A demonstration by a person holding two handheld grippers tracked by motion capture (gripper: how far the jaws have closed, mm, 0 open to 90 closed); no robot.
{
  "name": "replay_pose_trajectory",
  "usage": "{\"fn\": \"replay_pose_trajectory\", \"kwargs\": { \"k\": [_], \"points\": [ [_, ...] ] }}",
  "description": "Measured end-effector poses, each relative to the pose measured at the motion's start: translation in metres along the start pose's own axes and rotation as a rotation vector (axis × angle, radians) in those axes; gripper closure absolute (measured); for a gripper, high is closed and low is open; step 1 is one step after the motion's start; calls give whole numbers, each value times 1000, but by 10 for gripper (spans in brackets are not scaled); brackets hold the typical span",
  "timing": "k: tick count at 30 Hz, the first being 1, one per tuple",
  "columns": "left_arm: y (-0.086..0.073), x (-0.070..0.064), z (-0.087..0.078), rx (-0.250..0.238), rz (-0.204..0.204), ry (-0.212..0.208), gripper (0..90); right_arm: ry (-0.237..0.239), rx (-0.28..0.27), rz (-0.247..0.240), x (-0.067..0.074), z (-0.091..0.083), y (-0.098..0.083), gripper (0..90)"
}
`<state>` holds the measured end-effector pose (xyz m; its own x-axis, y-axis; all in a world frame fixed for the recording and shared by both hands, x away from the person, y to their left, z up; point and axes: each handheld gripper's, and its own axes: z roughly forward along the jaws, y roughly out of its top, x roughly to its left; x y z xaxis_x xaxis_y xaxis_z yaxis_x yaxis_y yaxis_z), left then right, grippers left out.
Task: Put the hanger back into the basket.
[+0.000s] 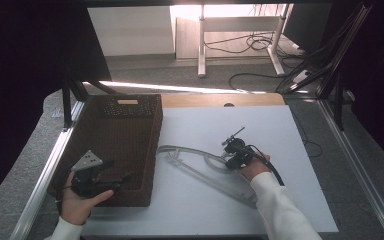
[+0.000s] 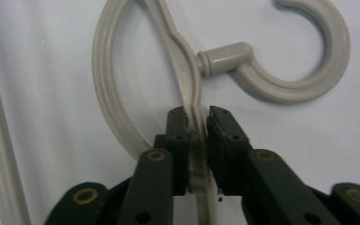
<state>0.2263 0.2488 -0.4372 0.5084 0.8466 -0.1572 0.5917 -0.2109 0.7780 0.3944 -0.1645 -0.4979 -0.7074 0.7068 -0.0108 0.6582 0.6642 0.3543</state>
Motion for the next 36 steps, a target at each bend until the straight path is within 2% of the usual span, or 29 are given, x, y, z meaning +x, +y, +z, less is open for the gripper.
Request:
{"fn": "replay_pose_trajectory", "kwargs": {
  "k": [5,9,11,13,22,25,29,36],
  "points": [
    [0,0,0,2,0,1,197,-3,0,-10,0,0,0,793],
    [0,0,1,-1,-4,1,197,-9,-3,-38,2,0,0,804],
    [0,0,1,0,-5,1,197,0,-2,-57,3,-1,-1,819],
    [0,0,1,0,-6,2,197,7,-8,-51,2,-2,-1,821],
    [0,0,1,0,-8,2,197,-8,-62,-94,2,-13,-2,823],
    [0,0,1,0,-8,2,197,-13,-69,-93,1,-16,-2,823],
    [0,1,1,2,-10,3,197,-15,-124,-108,1,-26,-3,824],
    [0,0,1,4,-8,3,198,-35,-167,-136,-1,-35,-4,825]
  ]
}}
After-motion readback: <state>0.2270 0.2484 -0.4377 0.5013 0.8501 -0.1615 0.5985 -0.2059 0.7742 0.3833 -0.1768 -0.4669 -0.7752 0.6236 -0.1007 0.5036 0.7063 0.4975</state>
